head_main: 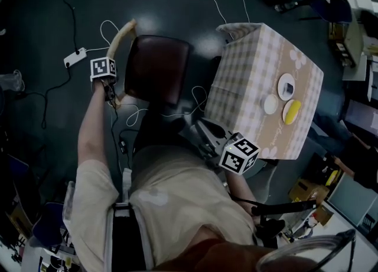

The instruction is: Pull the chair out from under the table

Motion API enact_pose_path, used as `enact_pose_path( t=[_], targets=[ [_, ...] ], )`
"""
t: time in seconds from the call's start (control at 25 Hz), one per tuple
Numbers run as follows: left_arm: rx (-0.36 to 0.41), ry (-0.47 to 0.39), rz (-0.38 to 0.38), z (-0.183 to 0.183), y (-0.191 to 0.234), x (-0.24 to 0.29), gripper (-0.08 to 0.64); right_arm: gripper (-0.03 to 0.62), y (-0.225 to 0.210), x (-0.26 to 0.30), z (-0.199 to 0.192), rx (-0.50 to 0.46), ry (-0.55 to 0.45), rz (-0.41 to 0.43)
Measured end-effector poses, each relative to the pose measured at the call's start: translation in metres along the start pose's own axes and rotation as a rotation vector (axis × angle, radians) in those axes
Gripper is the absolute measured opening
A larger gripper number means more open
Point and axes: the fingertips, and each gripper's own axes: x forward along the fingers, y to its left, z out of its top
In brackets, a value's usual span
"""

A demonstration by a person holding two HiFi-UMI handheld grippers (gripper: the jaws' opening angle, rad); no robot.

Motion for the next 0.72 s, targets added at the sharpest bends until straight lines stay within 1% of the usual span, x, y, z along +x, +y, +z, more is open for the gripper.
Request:
enact_pose_path(
  t=[0.12,0.24,0.4,0.48,0.64,0.72],
  targets=[
    [-0.006,0.009,0.003,-0.007,0.006,-0.001,0.097,0.009,0.005,0.003,0.002,-0.024,0.011,0.003],
    [-0.030,0.007,0.012,-0.012,0.016,-0.004,0.097,0.009,0.007,0.002,0.006,-0.051,0.005,0.002],
    [-0.050,0.003,0.025,-0.016,0.028,-0.005,0.097,0.009,0.000,0.001,0.001,-0.009,0.004,0.006],
    [-0.052,-0.010,0.035,-0.011,0.030,-0.006,0.097,0.009,-0.001,0.003,0.000,-0.005,0.006,0.012],
    [-0.030,-0.012,0.032,-0.010,0.029,-0.002,0.097,0.009,0.000,0.004,-0.007,-0.006,0.027,0.005],
    [-0.022,-0.019,0.038,-0.007,0.035,-0.004,0.097,0.009,0.000,0.010,-0.007,-0.003,0.041,0.015]
  ],
)
